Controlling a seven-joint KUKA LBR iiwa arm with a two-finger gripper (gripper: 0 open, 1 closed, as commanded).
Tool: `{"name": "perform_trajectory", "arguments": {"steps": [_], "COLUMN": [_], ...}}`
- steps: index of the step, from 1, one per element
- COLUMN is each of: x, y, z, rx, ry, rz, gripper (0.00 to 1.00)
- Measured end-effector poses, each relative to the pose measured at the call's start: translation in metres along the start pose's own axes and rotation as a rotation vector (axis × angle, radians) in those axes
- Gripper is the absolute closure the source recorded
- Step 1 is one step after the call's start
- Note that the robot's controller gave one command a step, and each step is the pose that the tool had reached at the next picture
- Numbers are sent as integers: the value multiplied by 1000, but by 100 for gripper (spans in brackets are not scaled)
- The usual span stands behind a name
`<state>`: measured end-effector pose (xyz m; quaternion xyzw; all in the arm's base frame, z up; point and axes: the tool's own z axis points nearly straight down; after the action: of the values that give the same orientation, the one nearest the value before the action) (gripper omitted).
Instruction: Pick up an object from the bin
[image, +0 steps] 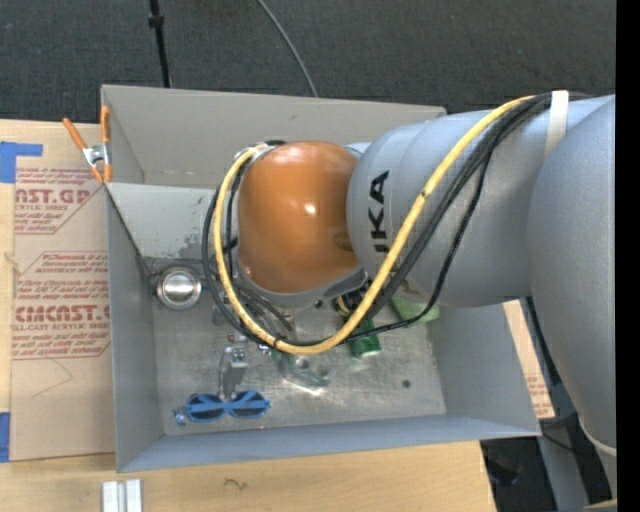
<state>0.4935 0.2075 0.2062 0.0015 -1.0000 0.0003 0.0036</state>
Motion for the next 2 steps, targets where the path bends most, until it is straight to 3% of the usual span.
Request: {"name": "perform_trajectory", "arguments": {"steps": [1, 2], "x": [-1, 1], "y": [-29, -29], "z": [134, 132], "rx": [-1, -1], "ry": [-15, -8], "rz": [-509, -509], "gripper": [0, 100]}}
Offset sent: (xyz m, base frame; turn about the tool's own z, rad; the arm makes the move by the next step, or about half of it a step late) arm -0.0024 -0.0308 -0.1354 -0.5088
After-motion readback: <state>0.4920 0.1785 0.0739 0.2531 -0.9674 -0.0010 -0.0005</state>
